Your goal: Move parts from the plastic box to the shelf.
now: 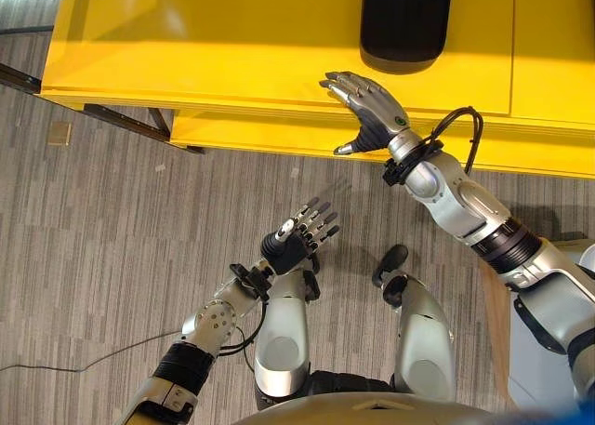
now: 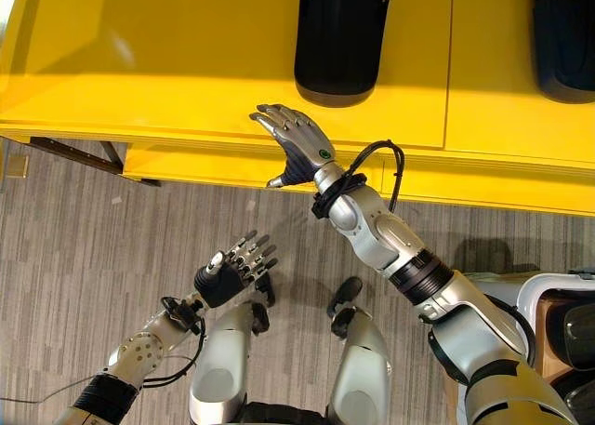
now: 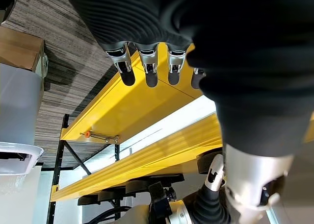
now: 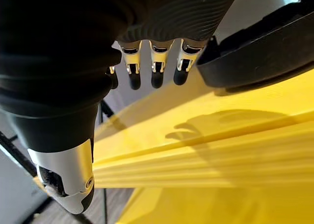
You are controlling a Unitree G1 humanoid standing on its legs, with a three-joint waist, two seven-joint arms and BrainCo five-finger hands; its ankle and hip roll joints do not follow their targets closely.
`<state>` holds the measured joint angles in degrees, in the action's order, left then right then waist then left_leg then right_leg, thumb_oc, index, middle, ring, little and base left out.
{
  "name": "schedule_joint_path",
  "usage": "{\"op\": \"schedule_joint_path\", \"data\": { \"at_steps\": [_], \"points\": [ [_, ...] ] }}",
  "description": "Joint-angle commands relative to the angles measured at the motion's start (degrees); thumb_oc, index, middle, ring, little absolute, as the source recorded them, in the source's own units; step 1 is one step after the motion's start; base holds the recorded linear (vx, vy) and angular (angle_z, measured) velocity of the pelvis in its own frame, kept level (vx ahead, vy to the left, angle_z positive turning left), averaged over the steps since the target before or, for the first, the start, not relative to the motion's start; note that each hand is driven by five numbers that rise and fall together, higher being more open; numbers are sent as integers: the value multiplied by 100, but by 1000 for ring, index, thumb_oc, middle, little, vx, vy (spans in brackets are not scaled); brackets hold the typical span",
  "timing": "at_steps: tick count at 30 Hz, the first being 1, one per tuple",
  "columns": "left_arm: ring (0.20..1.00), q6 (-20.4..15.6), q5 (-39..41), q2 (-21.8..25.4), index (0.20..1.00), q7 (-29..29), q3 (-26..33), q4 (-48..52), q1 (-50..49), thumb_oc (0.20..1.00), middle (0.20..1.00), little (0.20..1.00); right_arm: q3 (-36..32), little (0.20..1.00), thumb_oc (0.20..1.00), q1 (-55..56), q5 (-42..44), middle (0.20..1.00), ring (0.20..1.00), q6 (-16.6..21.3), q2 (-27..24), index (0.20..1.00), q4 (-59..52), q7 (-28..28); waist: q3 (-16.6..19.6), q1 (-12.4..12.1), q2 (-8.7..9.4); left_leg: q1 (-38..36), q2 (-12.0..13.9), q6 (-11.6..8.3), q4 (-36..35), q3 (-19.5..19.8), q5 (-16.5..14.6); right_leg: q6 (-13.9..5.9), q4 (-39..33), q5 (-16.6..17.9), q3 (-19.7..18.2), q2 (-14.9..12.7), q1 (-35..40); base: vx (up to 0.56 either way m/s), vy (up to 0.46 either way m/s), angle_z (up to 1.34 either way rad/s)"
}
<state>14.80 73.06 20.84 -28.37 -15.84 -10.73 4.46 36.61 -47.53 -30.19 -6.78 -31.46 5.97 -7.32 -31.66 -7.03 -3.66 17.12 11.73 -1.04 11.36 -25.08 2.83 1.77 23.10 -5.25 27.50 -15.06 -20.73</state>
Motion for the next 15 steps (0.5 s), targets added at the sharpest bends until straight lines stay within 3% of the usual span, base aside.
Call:
{"op": "schedule_joint_path", "data": {
  "at_steps": [1,6,10,15],
  "points": [
    [1000,-46,150,-49,1000,-10,-356,566,-216,1000,1000,1000,-139,1000,1000,-369,-123,1000,1000,-247,82,1000,-317,-219,187,-62,12,-94,431,-336,271,39,-253,-701,332,-108,-167,-439,-15,0,0,0],
    [1000,-50,112,-86,1000,-22,-309,520,-231,1000,1000,1000,-199,1000,1000,-289,-204,1000,1000,-857,108,1000,-22,-274,187,-63,47,-85,451,-347,252,27,-232,-688,342,-126,-143,-436,-11,0,0,0],
    [1000,25,68,-63,1000,-60,-261,534,-267,1000,1000,1000,-282,1000,1000,-282,-254,1000,1000,-905,88,1000,211,-266,187,-78,60,-80,447,-348,231,35,-217,-683,346,-123,-132,-433,-15,-1,-9,0],
    [1000,98,-32,-95,1000,-71,-196,535,-256,1000,1000,1000,-184,1000,1000,-402,-532,1000,1000,-1094,8,1000,674,160,187,-117,110,-104,458,-364,220,51,-205,-675,343,-135,-102,-423,31,1,-7,0]
  ]
}}
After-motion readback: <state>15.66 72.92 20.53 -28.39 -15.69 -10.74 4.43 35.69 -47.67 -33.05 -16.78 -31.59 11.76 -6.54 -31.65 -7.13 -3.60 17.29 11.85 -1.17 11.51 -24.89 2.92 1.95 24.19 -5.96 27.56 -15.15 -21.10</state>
